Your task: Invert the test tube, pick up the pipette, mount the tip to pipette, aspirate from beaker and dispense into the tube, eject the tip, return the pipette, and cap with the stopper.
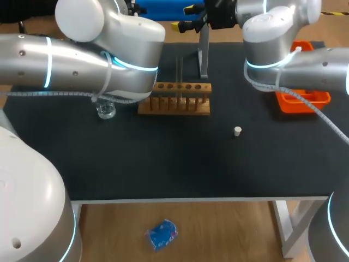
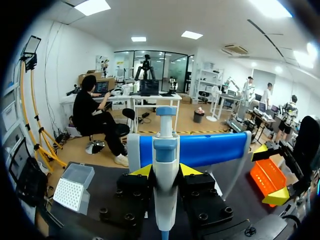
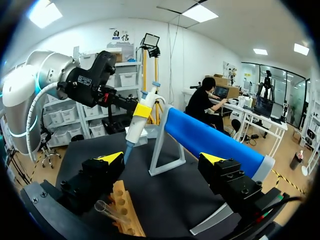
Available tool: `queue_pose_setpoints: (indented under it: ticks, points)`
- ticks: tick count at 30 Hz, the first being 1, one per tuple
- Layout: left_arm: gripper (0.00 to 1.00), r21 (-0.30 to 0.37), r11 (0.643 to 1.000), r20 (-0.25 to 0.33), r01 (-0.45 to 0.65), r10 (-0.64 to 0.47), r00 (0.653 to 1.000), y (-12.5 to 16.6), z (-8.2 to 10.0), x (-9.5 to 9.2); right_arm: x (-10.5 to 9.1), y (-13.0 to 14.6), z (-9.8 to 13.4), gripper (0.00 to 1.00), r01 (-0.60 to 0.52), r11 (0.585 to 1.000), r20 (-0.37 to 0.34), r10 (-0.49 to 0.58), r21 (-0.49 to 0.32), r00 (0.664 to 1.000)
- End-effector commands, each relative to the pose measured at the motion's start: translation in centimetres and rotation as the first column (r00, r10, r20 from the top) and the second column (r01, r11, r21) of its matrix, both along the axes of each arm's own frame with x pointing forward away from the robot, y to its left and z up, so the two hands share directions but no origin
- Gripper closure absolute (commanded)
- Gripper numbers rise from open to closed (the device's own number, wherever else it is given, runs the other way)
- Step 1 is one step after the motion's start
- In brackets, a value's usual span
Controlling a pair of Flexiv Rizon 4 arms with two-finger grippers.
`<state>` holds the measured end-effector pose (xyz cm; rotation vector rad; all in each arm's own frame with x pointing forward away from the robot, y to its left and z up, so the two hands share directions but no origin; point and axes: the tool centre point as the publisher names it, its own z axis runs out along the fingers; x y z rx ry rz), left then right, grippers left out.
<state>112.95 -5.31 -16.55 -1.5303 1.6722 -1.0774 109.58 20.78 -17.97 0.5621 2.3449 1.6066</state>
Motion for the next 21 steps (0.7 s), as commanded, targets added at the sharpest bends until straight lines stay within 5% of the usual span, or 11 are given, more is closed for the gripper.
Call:
queue_pose_setpoints:
  ticks: [1,21]
  points:
    - [1.0,0.029,0.999,-0.038,-0.031,0.032,0.999,-0.4,0.5,1.0,0.0,-0.1,0.1,0.0,-0.004,1.0,-0.003,0.004,-0.004,1.0]
    - [1.0,0.127,0.988,-0.136,-0.086,0.104,0.985,0.2,0.1,4.6,0.0,-0.1,0.1,0.0,-0.004,1.0,-0.003,0.004,-0.004,1.0]
